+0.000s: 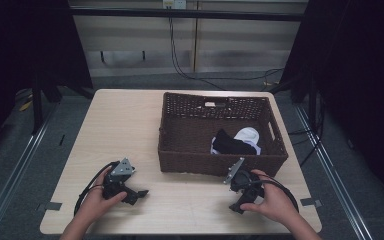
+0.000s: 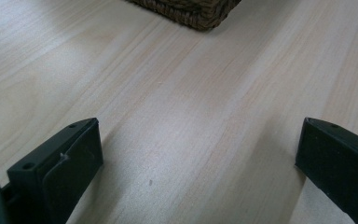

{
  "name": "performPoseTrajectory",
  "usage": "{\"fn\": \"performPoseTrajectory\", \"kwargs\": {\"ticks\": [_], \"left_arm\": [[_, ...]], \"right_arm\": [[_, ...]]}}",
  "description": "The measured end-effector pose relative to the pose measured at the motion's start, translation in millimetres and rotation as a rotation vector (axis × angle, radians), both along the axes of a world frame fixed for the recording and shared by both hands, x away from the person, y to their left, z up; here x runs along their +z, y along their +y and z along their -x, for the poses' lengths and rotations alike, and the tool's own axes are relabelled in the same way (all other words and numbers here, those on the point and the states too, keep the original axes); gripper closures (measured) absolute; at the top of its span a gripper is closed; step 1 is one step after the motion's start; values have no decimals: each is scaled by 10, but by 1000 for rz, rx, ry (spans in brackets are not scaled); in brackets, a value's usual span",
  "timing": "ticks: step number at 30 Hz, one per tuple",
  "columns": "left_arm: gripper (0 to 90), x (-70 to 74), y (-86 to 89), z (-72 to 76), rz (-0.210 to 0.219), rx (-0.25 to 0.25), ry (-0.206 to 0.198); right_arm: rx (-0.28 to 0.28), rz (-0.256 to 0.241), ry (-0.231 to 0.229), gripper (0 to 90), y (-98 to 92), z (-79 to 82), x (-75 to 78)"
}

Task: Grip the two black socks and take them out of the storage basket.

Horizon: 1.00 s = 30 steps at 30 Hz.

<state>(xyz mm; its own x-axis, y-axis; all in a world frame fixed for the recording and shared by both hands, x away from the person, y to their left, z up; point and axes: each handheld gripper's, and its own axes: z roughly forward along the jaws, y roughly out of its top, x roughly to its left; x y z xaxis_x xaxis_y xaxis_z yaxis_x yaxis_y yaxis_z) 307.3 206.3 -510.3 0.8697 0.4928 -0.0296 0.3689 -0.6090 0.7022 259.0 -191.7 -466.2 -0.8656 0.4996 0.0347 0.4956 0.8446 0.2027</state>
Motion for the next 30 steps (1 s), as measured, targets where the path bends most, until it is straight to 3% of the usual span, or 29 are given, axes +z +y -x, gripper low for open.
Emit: {"fn": "performPoseTrajectory", "kwargs": {"ticks": [3,14,22,30], "left_arm": [[0,0,0,0,0,0,0],[0,0,0,0,0,0,0],[0,0,0,0,0,0,0],[0,0,1,-1,0,-1,0]], "right_arm": [[24,43,12,194,13,-19,42],[65,69,30,191,39,-68,251],[82,78,43,192,40,-125,557],[115,90,22,196,95,-226,895]]}}
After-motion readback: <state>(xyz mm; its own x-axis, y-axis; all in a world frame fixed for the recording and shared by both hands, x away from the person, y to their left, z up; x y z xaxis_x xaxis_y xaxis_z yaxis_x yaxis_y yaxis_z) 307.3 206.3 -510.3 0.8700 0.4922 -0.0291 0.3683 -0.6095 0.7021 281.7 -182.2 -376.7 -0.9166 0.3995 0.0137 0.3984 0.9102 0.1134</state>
